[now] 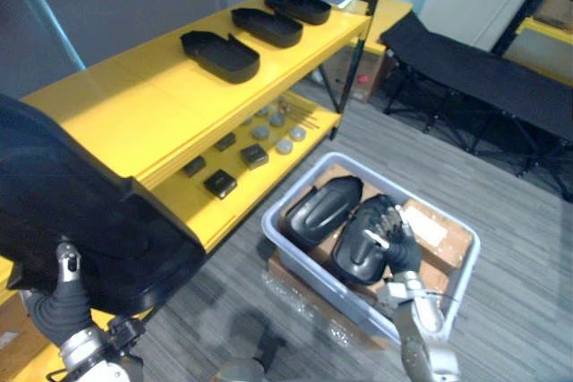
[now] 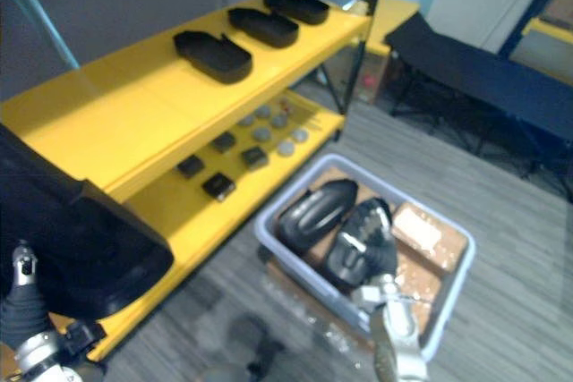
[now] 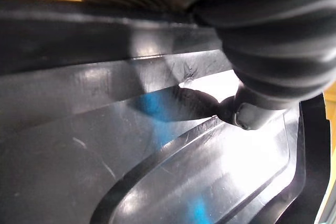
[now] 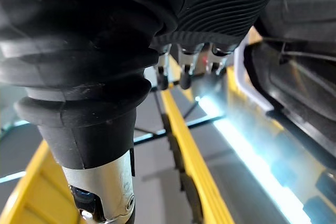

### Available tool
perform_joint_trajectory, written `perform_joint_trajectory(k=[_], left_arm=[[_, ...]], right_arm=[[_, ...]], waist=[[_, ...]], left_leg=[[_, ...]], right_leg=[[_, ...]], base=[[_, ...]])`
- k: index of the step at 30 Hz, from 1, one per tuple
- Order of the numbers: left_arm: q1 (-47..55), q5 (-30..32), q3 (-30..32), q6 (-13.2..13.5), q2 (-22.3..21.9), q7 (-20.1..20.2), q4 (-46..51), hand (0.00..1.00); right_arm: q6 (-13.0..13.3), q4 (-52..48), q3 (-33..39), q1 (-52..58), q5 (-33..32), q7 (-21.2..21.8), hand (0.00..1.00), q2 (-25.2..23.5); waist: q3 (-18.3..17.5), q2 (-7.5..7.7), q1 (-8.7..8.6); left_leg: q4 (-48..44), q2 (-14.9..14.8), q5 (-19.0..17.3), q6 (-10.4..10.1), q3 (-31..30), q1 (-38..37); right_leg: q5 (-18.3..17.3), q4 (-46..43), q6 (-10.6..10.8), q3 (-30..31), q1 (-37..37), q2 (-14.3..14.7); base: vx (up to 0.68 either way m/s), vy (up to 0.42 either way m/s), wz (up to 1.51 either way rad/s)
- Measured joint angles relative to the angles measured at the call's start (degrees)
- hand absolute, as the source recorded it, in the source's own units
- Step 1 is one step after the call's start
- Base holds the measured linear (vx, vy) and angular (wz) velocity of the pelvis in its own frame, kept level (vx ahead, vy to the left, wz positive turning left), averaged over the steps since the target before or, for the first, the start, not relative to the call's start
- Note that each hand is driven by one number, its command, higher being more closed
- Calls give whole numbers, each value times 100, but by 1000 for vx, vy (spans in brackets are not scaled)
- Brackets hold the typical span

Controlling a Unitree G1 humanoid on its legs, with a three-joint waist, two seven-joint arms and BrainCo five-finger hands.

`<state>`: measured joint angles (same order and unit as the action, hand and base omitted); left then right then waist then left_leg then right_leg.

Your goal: Walk over and take plastic housings, then place them on the shelf

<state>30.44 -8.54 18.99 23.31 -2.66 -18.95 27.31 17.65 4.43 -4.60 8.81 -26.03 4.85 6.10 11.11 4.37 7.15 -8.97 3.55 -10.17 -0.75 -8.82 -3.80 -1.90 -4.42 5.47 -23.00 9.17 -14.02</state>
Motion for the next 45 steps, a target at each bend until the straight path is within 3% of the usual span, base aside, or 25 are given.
perform_joint_trajectory(k=[5,7,10,13,16,21,30,33,35,37,41,45], left_arm=[[-109,-41,-51,-137,3,-340,-129,100],[-122,-66,-96,-182,3,-334,-264,100],[-142,-285,-353,-220,-3,-119,-514,100],[68,-509,-407,-214,-30,-56,-583,100],[219,-487,-389,-172,-17,2,-583,100],[39,-394,-378,42,44,33,-582,100],[-480,-358,-468,49,237,-100,-538,100],[-744,-331,-756,50,245,-6,-537,100],[-970,-207,-1058,50,442,232,-550,100],[-1071,-201,-1192,49,622,434,-548,100],[-1032,-191,-1255,33,692,544,-536,100],[-1037,-230,-1279,32,694,455,-511,100]], right_arm=[[5,-38,46,-12,3,281,0,88],[5,-63,53,-10,14,256,0,96],[3,-61,62,-22,262,73,0,146],[8,-35,39,-167,552,-36,0,216],[92,-16,32,-351,583,-133,0,231],[231,-2,-88,-339,666,-247,0,304],[522,-3,-50,-218,790,-221,0,340],[569,-79,176,0,882,-200,0,325],[693,-211,362,329,888,-211,0,267],[772,-319,447,527,908,-230,0,209],[1122,-400,432,385,1148,-241,0,216],[1242,-412,421,153,1411,-513,0,252]], waist=[[0,-24,-83],[-3,-26,-91],[66,-69,-116],[169,-210,161],[243,-252,172],[452,-248,153],[427,-220,-157],[424,-237,-221],[421,-232,-443],[417,-224,-518],[437,-259,-433],[474,-309,-433]], left_leg=[[-289,10,-93,-35,-205,215],[-390,52,-31,-107,-395,405],[-517,31,145,-143,-152,593],[-673,-20,143,-144,-147,589],[-757,-92,118,-173,-26,577],[-968,-272,-102,-223,287,589],[-831,-281,30,-163,451,799],[-743,-74,146,-124,67,798],[-739,84,188,-156,-456,776],[-676,121,296,-184,-715,766],[-532,19,440,-276,-792,796],[-317,-89,527,-378,-756,824]], right_leg=[[-224,-224,66,-204,-5,42],[-279,-272,78,-494,22,37],[-334,-247,60,-843,310,37],[-350,-314,36,-785,406,93],[-432,-392,-93,-521,374,111],[-633,-675,28,63,75,160],[-603,-784,17,268,-388,173],[-701,-998,55,249,-356,65],[-904,-1444,-134,373,-289,28],[-985,-1709,-258,570,-300,39],[-1004,-1510,-272,590,-222,195],[-1030,-1309,-237,620,-297,296]], base=[[-48,-27,22],[-1,-49,92],[11,-4,112],[-20,14,29],[-68,31,-12],[-153,61,-42],[-8,5,-11],[124,-28,55],[104,-33,117],[61,-81,97],[-6,-74,19],[-100,-22,-8]])
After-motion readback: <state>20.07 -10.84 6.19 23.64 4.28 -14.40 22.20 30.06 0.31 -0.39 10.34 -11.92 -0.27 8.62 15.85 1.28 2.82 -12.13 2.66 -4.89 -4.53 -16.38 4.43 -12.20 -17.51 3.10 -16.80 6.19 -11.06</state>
